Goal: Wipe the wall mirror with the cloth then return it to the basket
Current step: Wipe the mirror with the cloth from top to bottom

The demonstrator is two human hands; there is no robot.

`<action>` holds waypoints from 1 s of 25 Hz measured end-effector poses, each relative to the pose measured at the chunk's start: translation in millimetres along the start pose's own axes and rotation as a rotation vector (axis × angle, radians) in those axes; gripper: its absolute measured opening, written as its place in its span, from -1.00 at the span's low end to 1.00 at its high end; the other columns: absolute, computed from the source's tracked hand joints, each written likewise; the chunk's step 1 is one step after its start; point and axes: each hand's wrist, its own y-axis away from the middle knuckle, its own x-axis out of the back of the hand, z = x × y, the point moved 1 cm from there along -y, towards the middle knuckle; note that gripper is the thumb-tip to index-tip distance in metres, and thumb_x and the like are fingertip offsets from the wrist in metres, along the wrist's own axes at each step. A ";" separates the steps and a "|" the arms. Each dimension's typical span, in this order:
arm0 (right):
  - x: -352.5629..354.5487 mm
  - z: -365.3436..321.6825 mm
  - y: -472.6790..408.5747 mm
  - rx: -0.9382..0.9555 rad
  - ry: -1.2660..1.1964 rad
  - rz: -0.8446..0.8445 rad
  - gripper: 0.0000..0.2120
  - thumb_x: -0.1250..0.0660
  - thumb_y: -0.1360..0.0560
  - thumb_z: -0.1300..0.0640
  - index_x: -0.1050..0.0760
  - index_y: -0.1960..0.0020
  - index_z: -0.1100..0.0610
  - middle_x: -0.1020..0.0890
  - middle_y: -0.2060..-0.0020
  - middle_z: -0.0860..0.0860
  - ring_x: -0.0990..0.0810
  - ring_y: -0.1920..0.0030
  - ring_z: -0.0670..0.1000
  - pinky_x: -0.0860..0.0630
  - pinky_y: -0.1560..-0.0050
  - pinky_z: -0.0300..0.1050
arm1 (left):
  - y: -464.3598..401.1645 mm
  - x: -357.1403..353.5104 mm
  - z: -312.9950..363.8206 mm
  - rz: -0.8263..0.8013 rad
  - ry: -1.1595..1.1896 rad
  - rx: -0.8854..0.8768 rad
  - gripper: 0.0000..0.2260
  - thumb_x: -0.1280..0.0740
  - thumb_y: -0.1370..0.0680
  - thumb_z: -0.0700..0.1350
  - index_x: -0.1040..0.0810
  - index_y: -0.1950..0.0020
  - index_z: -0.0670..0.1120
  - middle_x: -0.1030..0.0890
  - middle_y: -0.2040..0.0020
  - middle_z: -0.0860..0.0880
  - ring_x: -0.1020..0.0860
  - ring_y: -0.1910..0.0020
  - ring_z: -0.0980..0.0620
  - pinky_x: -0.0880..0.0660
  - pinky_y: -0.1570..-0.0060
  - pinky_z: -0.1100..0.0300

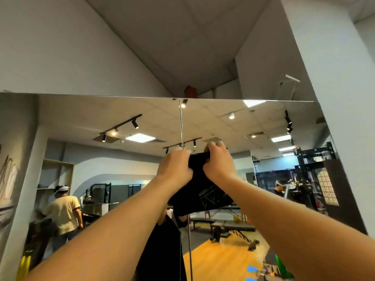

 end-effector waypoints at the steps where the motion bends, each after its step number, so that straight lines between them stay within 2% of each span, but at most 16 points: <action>1: -6.2 8.2 -28.6 0.010 -0.025 0.058 -0.73 -0.31 -0.46 0.35 -0.46 -0.12 0.13 -0.44 -0.12 0.04 -0.47 -0.10 0.10 -0.56 -0.08 0.04 | -27.1 -9.7 -3.6 0.057 -0.019 0.010 -0.87 -0.33 -0.48 -0.23 -0.56 0.01 -0.07 -0.47 0.05 -0.04 -0.55 0.05 -0.15 -0.56 0.09 0.00; 4: -32.3 22.4 -99.4 0.071 -0.163 0.221 -0.74 -0.28 -0.53 0.31 -0.48 -0.19 0.12 -0.45 -0.15 0.02 -0.46 -0.16 0.09 -0.50 -0.10 -0.05 | -101.9 -33.8 -18.6 0.230 -0.025 0.080 -0.85 -0.30 -0.54 -0.25 -0.57 -0.07 -0.08 -0.48 -0.02 -0.08 -0.54 0.00 -0.12 -0.55 0.05 0.03; 6: -66.0 30.4 -116.4 0.122 -0.263 0.219 -0.61 -0.23 -0.61 0.16 -0.40 -0.43 0.09 -0.44 -0.33 0.04 -0.43 -0.34 0.11 -0.44 -0.29 -0.05 | -130.2 -51.7 -32.6 0.349 0.007 0.099 -0.71 -0.27 -0.60 -0.25 -0.53 -0.30 -0.07 -0.49 -0.18 -0.13 -0.53 -0.14 -0.11 -0.54 -0.09 0.04; 7: -91.5 37.5 -116.2 0.141 -0.252 0.140 -0.48 -0.18 -0.63 0.03 -0.24 -0.57 0.06 -0.33 -0.50 0.05 -0.30 -0.50 0.13 -0.33 -0.45 0.01 | -137.5 -67.5 -41.2 0.352 0.043 0.114 -0.61 -0.24 -0.63 -0.22 -0.41 -0.47 -0.05 -0.46 -0.30 -0.14 -0.48 -0.26 -0.11 -0.51 -0.22 0.04; 8: -118.9 46.6 -111.3 0.163 -0.117 0.046 -0.33 -0.10 -0.61 -0.13 -0.02 -0.66 0.02 -0.11 -0.63 0.05 -0.06 -0.62 0.15 -0.15 -0.57 0.09 | -138.5 -87.2 -47.7 0.313 0.086 0.125 -0.51 -0.19 -0.67 -0.17 -0.21 -0.60 -0.02 -0.37 -0.43 -0.14 -0.40 -0.40 -0.10 -0.44 -0.35 0.04; 9: -144.0 58.3 -106.1 0.197 0.076 0.009 -0.22 -0.03 -0.57 -0.23 0.17 -0.67 0.01 0.11 -0.66 0.03 0.17 -0.64 0.12 0.03 -0.62 0.15 | -134.6 -109.5 -52.7 0.254 0.116 0.117 -0.46 -0.13 -0.70 -0.10 -0.03 -0.65 0.03 -0.24 -0.55 -0.11 -0.25 -0.53 -0.08 -0.31 -0.48 0.06; 10: -163.8 69.4 -103.0 0.227 0.214 0.039 -0.15 -0.04 -0.54 -0.28 0.26 -0.66 0.01 0.23 -0.65 0.02 0.28 -0.63 0.12 0.11 -0.62 0.18 | -128.8 -130.3 -57.4 0.213 0.095 0.082 -0.45 -0.07 -0.71 -0.02 0.10 -0.66 0.09 -0.07 -0.63 -0.07 -0.04 -0.62 -0.04 -0.15 -0.57 0.06; 11: -175.2 76.1 -102.0 0.243 0.283 0.103 -0.10 -0.13 -0.53 -0.26 0.27 -0.66 0.03 0.23 -0.65 0.02 0.27 -0.63 0.13 0.08 -0.62 0.21 | -123.1 -145.2 -62.1 0.212 0.021 0.037 -0.46 0.00 -0.71 0.05 0.15 -0.65 0.14 0.08 -0.66 -0.02 0.14 -0.64 0.02 -0.01 -0.60 0.04; 12: -179.3 77.9 -104.8 0.256 0.296 0.174 -0.07 -0.23 -0.52 -0.23 0.22 -0.67 0.04 0.15 -0.66 0.04 0.19 -0.64 0.15 0.00 -0.61 0.23 | -122.5 -153.4 -68.7 0.239 -0.052 -0.002 -0.47 0.06 -0.69 0.12 0.15 -0.65 0.17 0.14 -0.67 0.00 0.23 -0.62 0.06 0.07 -0.61 0.02; 13: -178.8 77.5 -110.3 0.275 0.293 0.218 -0.05 -0.28 -0.51 -0.23 0.18 -0.67 0.04 0.08 -0.66 0.04 0.13 -0.65 0.16 -0.05 -0.60 0.24 | -127.8 -154.7 -74.8 0.278 -0.091 -0.029 -0.46 0.12 -0.65 0.16 0.11 -0.64 0.20 0.13 -0.67 0.01 0.23 -0.62 0.07 0.10 -0.61 0.00; 18: -159.8 67.6 -150.1 0.324 0.372 0.203 -0.09 -0.20 -0.55 -0.32 0.25 -0.66 -0.03 0.14 -0.66 -0.02 0.23 -0.64 0.12 0.14 -0.62 0.19 | -177.1 -139.4 -93.0 0.376 -0.128 -0.080 -0.39 0.16 -0.57 0.20 -0.09 -0.63 0.15 -0.03 -0.67 -0.03 0.08 -0.64 0.02 0.09 -0.61 -0.03; 25: -132.3 40.4 -230.9 0.386 0.313 0.281 -0.20 -0.20 -0.55 -0.27 0.04 -0.66 -0.06 -0.04 -0.65 -0.05 0.07 -0.65 0.09 0.05 -0.62 0.15 | -250.9 -95.4 -98.6 0.468 -0.083 -0.055 -0.54 -0.05 -0.67 0.13 -0.24 -0.58 0.13 -0.16 -0.64 -0.03 -0.06 -0.62 -0.04 0.02 -0.60 -0.03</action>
